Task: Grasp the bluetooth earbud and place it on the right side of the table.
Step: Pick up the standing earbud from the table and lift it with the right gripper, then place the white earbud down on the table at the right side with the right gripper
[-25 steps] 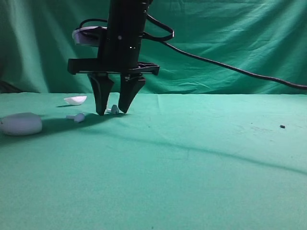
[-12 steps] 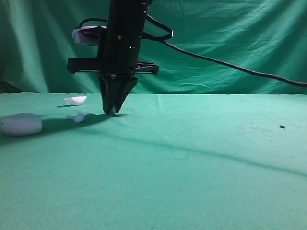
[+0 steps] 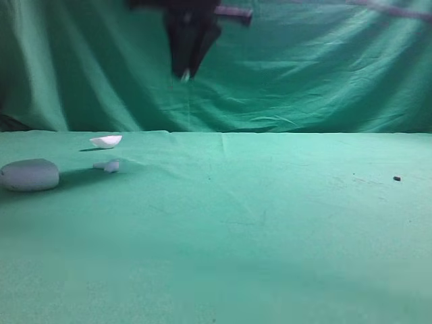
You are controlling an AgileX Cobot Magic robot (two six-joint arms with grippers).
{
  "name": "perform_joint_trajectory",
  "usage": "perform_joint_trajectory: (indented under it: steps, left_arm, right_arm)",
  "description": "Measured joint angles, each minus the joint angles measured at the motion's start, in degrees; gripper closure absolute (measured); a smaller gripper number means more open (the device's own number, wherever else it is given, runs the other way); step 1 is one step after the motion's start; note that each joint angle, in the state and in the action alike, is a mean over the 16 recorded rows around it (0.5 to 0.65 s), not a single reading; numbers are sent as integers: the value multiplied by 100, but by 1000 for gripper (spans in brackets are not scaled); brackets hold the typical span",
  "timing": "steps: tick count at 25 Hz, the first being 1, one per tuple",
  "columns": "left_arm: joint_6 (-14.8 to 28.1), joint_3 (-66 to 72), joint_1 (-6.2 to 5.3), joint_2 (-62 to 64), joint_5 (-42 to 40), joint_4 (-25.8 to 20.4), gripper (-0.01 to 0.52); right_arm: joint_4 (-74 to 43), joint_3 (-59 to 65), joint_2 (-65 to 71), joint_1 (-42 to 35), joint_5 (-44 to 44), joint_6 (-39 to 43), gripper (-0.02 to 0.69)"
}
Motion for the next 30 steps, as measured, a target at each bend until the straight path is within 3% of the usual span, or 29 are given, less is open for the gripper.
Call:
perform_joint_trajectory:
  steps: [6, 12, 22, 30]
  left_arm:
    - [0, 0, 0, 0, 0, 0, 514]
    - [0, 0, 0, 0, 0, 0, 514]
    - [0, 0, 0, 0, 0, 0, 514]
    - [0, 0, 0, 0, 0, 0, 514]
  right_arm:
    - [-84, 419, -998, -547, 217, 214, 577]
    - [-130, 1841, -1991, -1128, -105, 434, 577]
    - [-82, 5428, -3069, -1917, -1769, 739, 577]
    - [17, 7041, -3196, -2174, -3140, 803, 577]
